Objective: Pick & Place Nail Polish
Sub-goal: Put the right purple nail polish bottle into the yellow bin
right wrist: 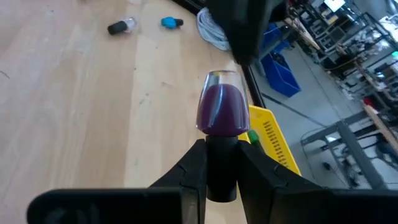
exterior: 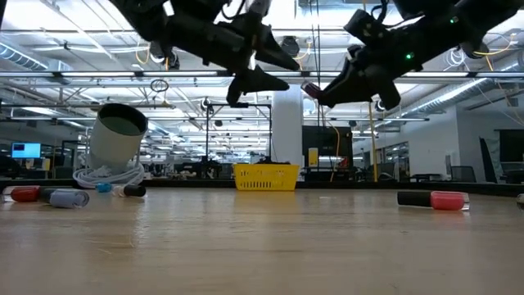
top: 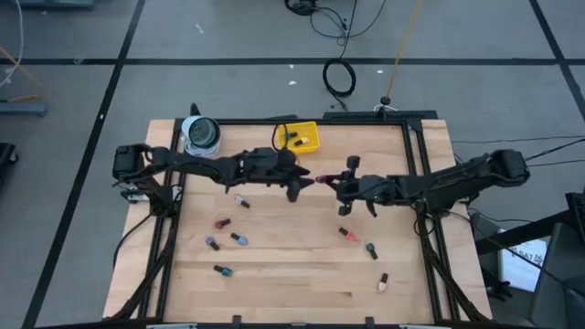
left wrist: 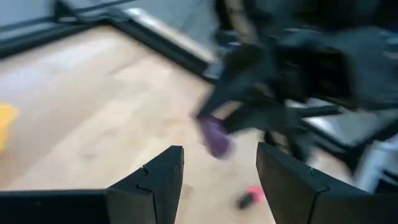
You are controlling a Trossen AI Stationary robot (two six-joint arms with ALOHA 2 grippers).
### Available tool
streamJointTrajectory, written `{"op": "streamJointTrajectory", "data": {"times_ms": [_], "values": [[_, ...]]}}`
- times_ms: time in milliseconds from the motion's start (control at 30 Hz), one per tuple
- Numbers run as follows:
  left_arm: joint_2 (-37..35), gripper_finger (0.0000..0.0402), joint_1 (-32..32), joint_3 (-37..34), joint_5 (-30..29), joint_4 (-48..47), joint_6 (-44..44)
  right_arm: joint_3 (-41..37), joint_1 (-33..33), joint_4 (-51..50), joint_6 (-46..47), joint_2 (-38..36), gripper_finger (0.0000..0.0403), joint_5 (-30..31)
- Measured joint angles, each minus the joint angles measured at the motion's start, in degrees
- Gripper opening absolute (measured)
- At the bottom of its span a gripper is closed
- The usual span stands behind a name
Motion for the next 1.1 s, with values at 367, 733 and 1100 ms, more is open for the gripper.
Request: {"op": "streamJointTrajectory", "data": {"times_ms": [367, 733, 1100], "values": [[1.11, 0.02, -0.55, 1.31, -3.62, -0.53, -3.28, 0.85, 1.85, 0.88, -0.49, 0.93, 0.0051, 4.99], [7.01, 0.02, -1.68, 1.31, -3.14, 9.85, -5.67, 0.83, 1.85, 1.11, -0.29, 0.93, 0.0051, 4.84], [8.94, 0.02, -1.7, 4.75, -3.11, 6.91, -2.98, 0.81, 1.83, 1.35, -0.28, 0.95, 0.0051, 4.79]]}}
